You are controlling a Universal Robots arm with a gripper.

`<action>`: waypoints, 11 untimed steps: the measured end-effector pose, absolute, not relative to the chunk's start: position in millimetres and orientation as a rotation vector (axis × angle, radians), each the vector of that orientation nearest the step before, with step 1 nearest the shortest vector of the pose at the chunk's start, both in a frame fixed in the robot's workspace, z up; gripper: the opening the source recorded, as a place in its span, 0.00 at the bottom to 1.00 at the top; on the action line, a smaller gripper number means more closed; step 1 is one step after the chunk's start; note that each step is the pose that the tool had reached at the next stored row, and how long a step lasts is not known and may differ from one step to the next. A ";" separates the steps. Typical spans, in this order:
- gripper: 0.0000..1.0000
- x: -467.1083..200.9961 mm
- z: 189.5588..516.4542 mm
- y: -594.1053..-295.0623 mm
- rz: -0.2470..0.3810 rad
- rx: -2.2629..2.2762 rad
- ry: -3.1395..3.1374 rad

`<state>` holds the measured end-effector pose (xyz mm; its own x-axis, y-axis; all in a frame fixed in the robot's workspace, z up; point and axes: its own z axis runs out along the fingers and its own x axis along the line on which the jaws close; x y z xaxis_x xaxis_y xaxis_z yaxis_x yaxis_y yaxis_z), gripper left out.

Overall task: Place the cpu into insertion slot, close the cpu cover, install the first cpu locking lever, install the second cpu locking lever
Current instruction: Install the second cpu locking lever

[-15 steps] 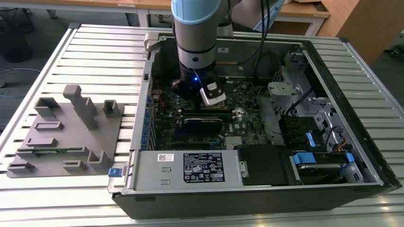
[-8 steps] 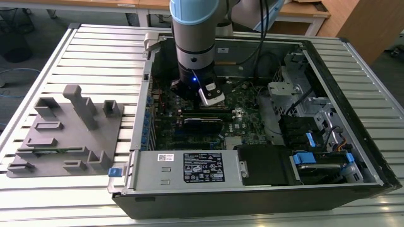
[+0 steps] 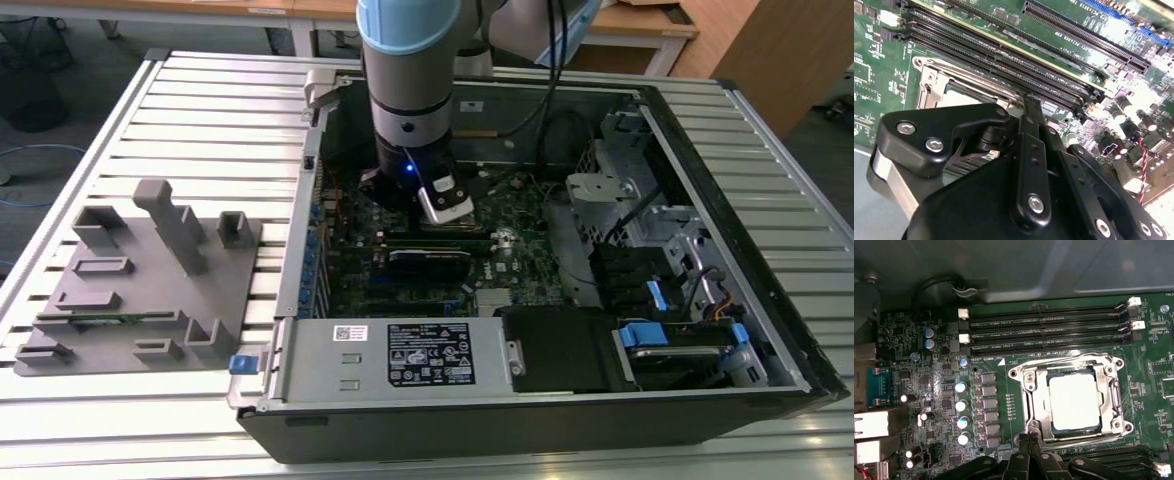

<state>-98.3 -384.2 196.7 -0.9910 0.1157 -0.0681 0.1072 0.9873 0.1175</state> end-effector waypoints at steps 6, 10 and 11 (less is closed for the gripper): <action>0.11 -101.3 196.3 -384.2 0.201 0.172 3.057; 0.11 -101.4 195.9 -384.2 0.207 0.173 3.056; 0.11 -101.4 195.7 -384.2 0.207 0.173 3.056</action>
<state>-101.4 -384.2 195.7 -0.9910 0.1170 -0.0656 0.1071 0.9845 0.1386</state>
